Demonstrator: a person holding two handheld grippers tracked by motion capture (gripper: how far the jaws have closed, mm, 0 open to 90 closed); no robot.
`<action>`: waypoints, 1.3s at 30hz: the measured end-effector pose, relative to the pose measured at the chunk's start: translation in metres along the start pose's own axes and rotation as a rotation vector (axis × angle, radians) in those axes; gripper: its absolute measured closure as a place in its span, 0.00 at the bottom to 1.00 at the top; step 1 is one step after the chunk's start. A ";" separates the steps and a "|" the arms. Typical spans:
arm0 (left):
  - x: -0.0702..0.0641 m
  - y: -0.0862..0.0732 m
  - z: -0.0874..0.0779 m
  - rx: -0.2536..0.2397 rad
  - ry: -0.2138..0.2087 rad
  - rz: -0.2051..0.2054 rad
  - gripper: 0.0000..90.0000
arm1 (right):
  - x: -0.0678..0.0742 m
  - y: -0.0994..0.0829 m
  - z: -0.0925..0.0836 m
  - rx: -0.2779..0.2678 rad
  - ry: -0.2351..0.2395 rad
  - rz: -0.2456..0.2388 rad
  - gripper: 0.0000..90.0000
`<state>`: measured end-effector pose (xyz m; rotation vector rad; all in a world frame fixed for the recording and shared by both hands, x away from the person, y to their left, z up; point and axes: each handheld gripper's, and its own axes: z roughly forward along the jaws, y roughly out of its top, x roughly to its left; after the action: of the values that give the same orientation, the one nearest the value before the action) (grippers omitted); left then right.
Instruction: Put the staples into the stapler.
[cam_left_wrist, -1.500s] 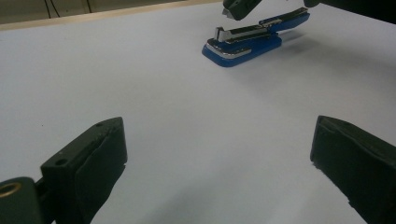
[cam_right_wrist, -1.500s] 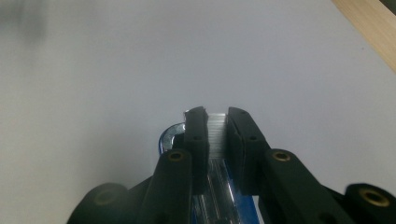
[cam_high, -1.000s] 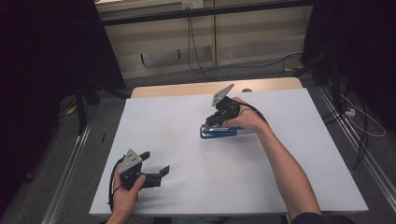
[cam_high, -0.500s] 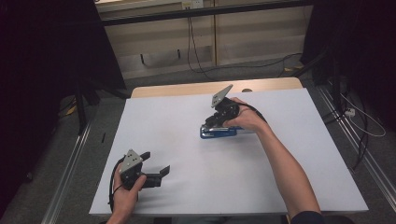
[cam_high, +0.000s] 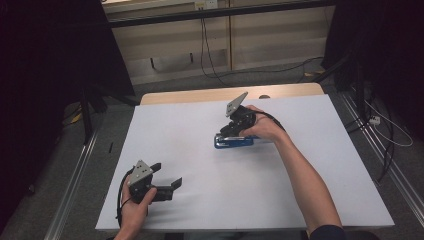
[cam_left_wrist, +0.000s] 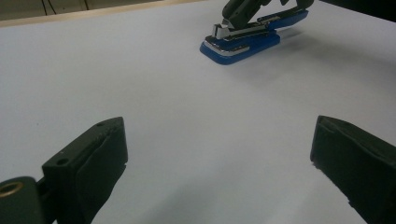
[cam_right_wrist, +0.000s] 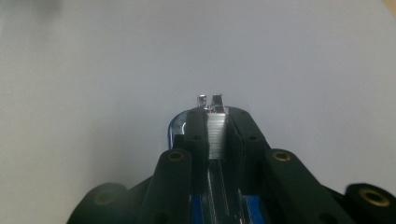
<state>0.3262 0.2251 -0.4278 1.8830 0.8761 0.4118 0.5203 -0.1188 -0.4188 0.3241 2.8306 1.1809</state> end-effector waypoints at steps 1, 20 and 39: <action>0.000 0.000 0.000 0.000 0.000 0.000 0.05 | 0.000 0.000 0.000 -0.001 0.000 -0.004 0.88; 0.001 0.000 -0.001 0.002 0.005 0.000 0.05 | 0.000 0.004 0.005 0.010 0.012 -0.057 0.88; 0.001 0.000 0.000 0.006 -0.002 0.000 0.05 | 0.000 0.005 0.007 0.006 0.002 -0.030 0.85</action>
<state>0.3265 0.2255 -0.4282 1.8885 0.8765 0.4079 0.5221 -0.1106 -0.4202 0.2799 2.8312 1.1683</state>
